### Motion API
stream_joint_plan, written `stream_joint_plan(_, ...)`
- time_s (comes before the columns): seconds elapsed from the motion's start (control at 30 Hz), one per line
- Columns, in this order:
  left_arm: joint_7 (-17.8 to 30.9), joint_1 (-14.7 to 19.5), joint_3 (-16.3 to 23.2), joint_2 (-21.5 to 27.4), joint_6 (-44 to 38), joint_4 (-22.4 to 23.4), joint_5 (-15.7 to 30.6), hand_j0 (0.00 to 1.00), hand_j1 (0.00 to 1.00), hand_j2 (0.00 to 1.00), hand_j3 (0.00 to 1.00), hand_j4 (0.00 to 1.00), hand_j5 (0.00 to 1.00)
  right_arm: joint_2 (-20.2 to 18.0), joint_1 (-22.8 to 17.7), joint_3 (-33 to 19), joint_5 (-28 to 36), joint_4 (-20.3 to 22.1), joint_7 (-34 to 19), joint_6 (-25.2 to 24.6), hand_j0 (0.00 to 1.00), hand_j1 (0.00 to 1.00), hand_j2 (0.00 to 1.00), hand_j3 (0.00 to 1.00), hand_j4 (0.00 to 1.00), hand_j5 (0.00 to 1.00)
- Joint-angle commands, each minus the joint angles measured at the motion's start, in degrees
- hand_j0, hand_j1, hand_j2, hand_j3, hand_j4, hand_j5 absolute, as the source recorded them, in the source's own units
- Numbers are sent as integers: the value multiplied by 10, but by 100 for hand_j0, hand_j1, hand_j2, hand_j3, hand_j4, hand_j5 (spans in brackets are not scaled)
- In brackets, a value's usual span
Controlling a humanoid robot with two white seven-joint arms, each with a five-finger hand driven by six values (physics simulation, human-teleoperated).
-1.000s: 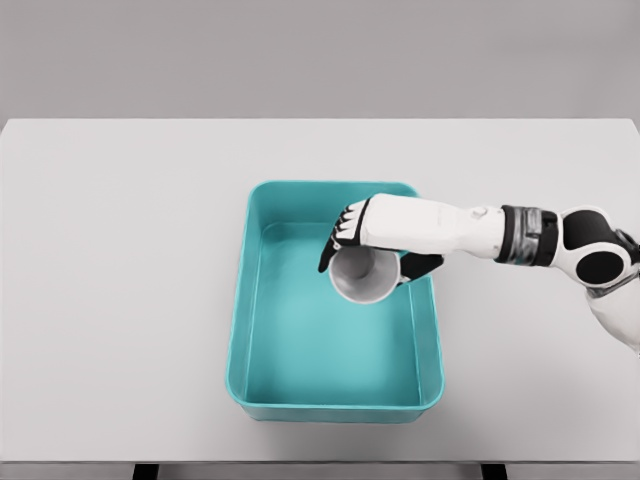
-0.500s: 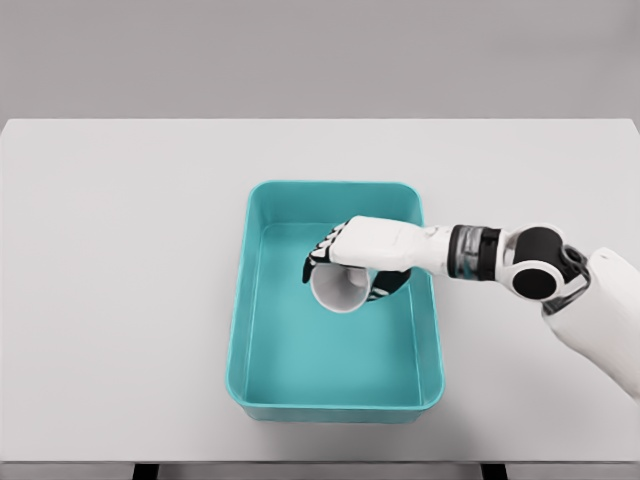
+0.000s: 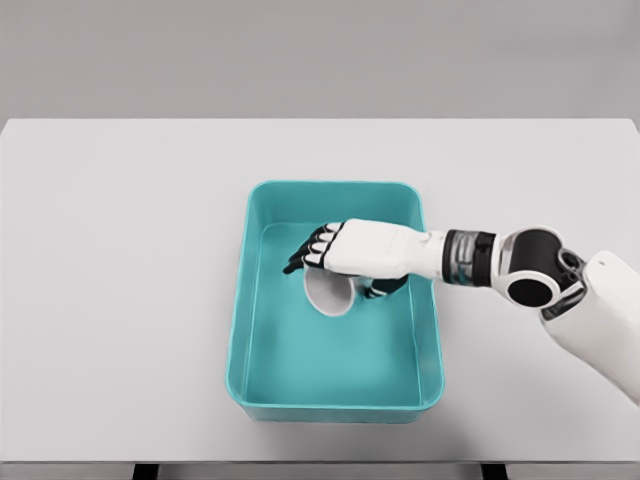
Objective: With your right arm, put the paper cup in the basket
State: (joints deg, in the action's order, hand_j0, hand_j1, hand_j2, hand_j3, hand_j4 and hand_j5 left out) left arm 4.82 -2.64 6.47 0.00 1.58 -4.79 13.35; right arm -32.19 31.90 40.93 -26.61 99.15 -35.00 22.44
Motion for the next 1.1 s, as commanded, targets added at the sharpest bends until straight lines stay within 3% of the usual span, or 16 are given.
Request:
stream_joint_plan(0.0,0,0,-1,0,0,0,0,100,100,100,100,100,100,-1,0,-9,1,6,0,2,100,100,100,100,100,100)
stream_joint_plan(0.1,0,0,-1,0,0,0,0,100,100,100,100,100,100,0,0,-9,1,9,0,4,100,100,100,100,100,100)
stream_joint_plan(0.3,0,0,0,0,0,0,0,100,100,100,100,100,100,-11,-2,-30,54,12,0,55,100,100,100,100,100,100)
stream_joint_plan(0.33,0,0,-1,0,0,0,0,100,100,100,100,100,100,-23,-2,-36,83,13,0,67,100,100,100,100,100,100)
stream_joint_plan(0.4,0,0,0,0,0,0,0,100,100,100,100,100,100,-30,-11,-102,157,11,0,93,100,100,100,100,100,100)
stream_joint_plan(0.5,0,0,0,0,0,0,0,100,100,100,100,100,100,-44,-25,-187,397,-7,0,126,100,100,100,100,100,100)
stream_joint_plan(0.57,0,0,-1,0,0,0,0,100,100,100,100,100,100,-49,-45,-236,458,-7,0,126,100,100,100,100,100,100)
stream_joint_plan(0.63,0,0,0,0,0,0,0,100,100,100,100,100,100,-48,-76,-298,464,-19,0,126,100,100,100,100,100,100)
stream_joint_plan(0.67,0,0,0,0,0,0,0,100,100,100,100,100,100,-47,-101,-333,461,-45,0,126,100,100,100,100,100,100)
stream_joint_plan(0.7,0,0,-1,0,0,0,0,100,100,100,100,100,100,-47,-127,-354,453,-67,0,126,100,100,100,100,100,100)
stream_joint_plan(0.8,0,0,-1,0,0,0,0,100,100,100,100,100,100,-48,-158,-396,450,-81,0,126,100,100,100,100,100,100)
stream_joint_plan(1.07,0,0,0,0,0,0,0,100,100,100,100,100,100,-35,-188,-400,415,-107,0,126,100,100,100,100,100,100)
